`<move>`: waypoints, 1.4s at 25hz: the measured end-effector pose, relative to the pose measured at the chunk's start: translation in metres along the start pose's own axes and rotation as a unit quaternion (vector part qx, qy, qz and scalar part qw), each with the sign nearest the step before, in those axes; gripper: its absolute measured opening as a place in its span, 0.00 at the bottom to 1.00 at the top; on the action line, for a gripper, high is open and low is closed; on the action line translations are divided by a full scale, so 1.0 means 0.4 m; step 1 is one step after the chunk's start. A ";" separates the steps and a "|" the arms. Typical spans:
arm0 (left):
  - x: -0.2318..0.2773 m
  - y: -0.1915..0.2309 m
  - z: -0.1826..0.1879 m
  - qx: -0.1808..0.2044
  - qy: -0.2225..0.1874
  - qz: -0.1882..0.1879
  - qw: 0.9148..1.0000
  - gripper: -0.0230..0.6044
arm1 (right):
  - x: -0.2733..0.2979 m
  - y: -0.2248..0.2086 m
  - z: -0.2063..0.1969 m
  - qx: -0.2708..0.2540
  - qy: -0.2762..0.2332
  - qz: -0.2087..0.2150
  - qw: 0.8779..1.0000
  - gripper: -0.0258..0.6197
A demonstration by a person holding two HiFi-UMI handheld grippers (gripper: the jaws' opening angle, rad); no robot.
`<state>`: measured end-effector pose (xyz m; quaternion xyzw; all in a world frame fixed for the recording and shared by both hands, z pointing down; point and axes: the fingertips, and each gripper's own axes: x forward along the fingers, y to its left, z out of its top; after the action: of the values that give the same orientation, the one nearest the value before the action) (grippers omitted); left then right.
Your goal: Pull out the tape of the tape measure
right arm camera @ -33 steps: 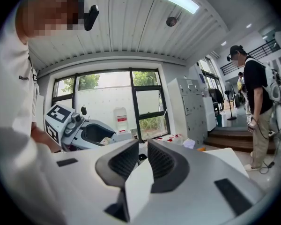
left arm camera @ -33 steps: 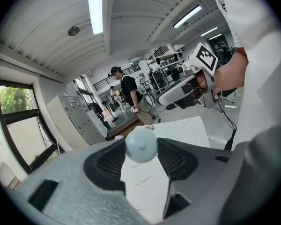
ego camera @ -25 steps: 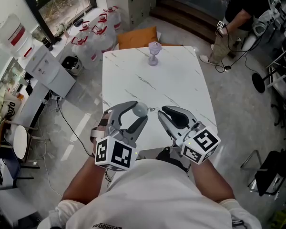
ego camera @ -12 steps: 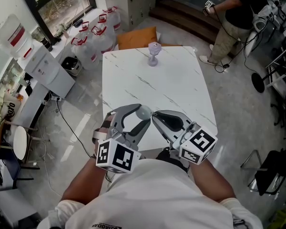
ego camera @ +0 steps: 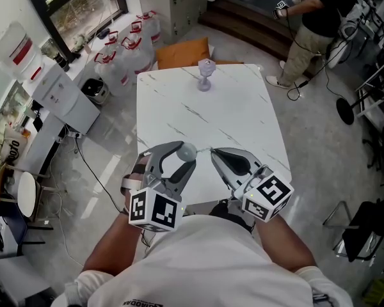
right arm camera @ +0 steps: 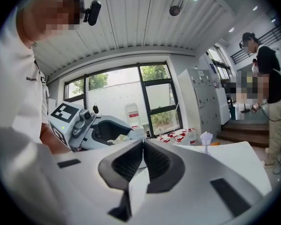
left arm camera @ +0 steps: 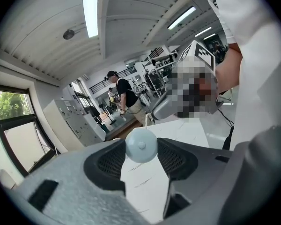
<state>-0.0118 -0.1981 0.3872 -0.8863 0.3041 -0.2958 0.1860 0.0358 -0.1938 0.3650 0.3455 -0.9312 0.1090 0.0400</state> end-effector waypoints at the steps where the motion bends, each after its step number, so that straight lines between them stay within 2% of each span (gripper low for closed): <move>1: -0.002 0.007 -0.005 0.002 0.003 0.004 1.000 0.39 | -0.003 -0.008 0.001 0.000 0.000 -0.007 1.000 0.06; 6: -0.014 0.047 -0.030 -0.001 0.013 0.021 1.000 0.39 | -0.022 -0.040 0.004 0.005 -0.001 -0.031 1.000 0.05; 16: -0.017 0.068 -0.033 -0.001 0.009 0.030 1.000 0.39 | -0.023 -0.052 0.009 -0.004 -0.002 -0.054 0.999 0.05; 24: -0.030 0.094 -0.082 -0.018 0.029 0.049 0.998 0.39 | -0.063 -0.126 0.011 0.016 -0.011 -0.103 0.995 0.05; 35: -0.032 0.110 -0.081 -0.017 0.026 0.059 0.998 0.39 | -0.077 -0.139 0.004 -0.009 -0.006 -0.117 0.993 0.05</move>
<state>-0.0596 -0.2274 0.3837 -0.8621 0.3652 -0.3019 0.1797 0.0952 -0.2155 0.3686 0.4528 -0.8853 0.0933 0.0497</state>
